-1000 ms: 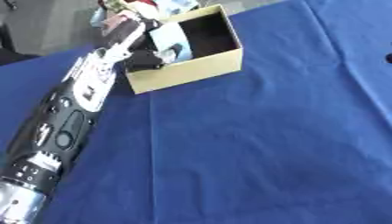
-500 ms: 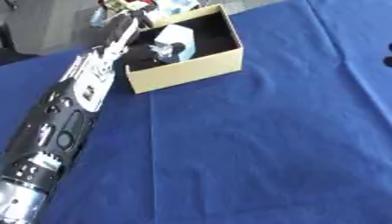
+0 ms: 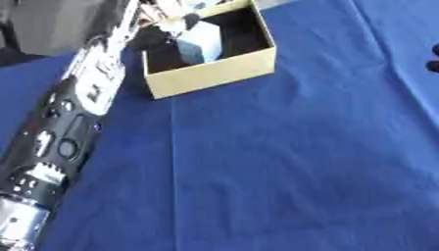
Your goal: Pick up objects on the table and place them in the box.
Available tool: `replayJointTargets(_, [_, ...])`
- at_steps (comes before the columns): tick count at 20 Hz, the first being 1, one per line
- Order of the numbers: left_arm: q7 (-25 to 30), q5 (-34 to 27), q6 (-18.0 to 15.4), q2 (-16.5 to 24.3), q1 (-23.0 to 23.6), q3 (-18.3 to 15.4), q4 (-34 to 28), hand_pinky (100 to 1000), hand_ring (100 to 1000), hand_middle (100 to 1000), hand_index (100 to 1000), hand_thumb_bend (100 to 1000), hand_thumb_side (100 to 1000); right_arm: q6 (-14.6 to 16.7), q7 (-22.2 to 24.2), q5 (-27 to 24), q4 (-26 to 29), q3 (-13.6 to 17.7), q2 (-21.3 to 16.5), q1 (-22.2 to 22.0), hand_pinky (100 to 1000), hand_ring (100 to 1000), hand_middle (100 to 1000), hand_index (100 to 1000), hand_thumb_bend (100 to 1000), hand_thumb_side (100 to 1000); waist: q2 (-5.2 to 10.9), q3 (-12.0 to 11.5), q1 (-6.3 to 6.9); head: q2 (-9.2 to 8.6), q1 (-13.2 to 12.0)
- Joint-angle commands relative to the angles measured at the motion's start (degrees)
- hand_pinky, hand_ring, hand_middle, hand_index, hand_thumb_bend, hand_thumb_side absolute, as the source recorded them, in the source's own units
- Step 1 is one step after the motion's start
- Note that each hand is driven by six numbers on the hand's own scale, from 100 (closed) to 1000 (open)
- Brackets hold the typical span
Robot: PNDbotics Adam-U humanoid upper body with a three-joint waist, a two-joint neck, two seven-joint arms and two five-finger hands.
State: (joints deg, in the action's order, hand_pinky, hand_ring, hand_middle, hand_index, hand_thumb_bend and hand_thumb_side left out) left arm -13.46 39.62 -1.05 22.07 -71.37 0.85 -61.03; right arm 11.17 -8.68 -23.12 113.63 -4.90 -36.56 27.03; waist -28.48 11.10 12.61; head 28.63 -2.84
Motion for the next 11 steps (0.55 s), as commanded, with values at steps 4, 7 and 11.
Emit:
replayJointTargets(4, [-6.6, -17.4, 3.3, 5.1, 7.7, -0.2, -25.4, 700, 712, 566, 838, 551, 752, 1.0, -1.1, -1.3, 1.0, 2.2, -1.6, -0.4, 764, 782, 667, 854, 100, 990, 3.82, -3.6, -3.93, 1.14, 1.9])
replayJointTargets(7, [-9.1, -21.9, 4.8, 5.1, 12.9, -1.1, -36.8, 696, 711, 571, 834, 540, 747, 1.4, -1.7, -1.8, 1.0, 3.1, -1.4, -0.7, 763, 781, 669, 854, 100, 987, 4.14, -5.5, -5.43, 0.38, 2.3])
replayJointTargets(11, [-12.9, -25.2, 7.2, 3.1, 19.0, -3.3, -48.7, 690, 710, 575, 829, 536, 741, 2.0, -2.4, -2.4, 1.0, 4.0, -1.2, -1.2, 762, 781, 671, 854, 100, 983, 4.81, -7.5, -7.13, 0.14, 2.7])
